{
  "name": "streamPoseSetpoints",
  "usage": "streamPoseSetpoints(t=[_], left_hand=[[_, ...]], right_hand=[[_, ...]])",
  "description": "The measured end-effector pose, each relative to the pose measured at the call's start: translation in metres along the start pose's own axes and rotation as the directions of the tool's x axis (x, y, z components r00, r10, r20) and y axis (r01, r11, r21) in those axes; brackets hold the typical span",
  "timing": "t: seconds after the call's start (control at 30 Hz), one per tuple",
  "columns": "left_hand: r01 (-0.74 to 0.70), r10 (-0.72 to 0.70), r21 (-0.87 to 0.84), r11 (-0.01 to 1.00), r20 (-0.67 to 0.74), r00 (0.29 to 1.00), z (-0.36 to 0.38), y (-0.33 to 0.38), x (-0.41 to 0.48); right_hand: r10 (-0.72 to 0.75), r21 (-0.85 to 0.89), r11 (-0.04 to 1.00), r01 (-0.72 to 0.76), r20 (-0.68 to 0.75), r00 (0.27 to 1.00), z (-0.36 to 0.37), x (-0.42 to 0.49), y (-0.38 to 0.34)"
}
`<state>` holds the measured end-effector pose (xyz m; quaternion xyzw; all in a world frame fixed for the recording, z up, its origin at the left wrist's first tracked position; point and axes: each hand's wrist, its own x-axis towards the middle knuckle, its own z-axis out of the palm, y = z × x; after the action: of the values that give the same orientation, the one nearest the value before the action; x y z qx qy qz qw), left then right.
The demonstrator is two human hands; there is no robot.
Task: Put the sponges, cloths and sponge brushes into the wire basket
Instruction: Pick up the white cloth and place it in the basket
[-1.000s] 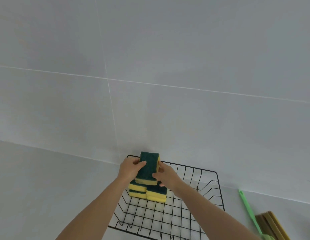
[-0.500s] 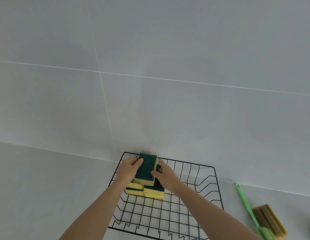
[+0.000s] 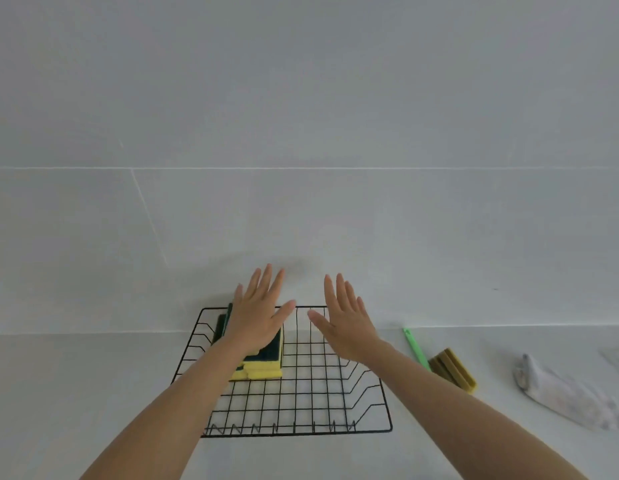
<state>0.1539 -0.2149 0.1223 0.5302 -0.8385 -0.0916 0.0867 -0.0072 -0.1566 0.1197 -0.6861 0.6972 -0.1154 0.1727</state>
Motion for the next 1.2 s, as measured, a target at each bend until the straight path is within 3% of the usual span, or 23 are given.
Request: streamPoseSetpoints(t=[0.27, 0.67, 0.87, 1.2], left_hand=[[-0.224, 0.226, -0.026, 0.974, 0.105, 0.969, 0.028, 0.094, -0.013], [-0.457, 0.489, -0.176, 0.872, 0.283, 0.825, 0.104, 0.242, -0.04], [-0.431, 0.468, -0.184, 0.883, 0.328, 0.82, 0.13, 0.305, -0.041], [-0.294, 0.36, -0.216, 0.931, 0.413, 0.836, 0.169, 0.379, -0.001]], right_hand=[[0.219, -0.084, 0.972, -0.221, -0.037, 0.975, -0.02, -0.085, 0.085], [0.537, -0.012, 0.842, -0.54, -0.079, 0.84, -0.037, -0.21, 0.205], [0.584, -0.01, 0.811, -0.585, -0.054, 0.81, -0.05, -0.245, 0.272], [0.555, 0.016, 0.832, -0.555, 0.014, 0.832, -0.068, -0.238, 0.365]])
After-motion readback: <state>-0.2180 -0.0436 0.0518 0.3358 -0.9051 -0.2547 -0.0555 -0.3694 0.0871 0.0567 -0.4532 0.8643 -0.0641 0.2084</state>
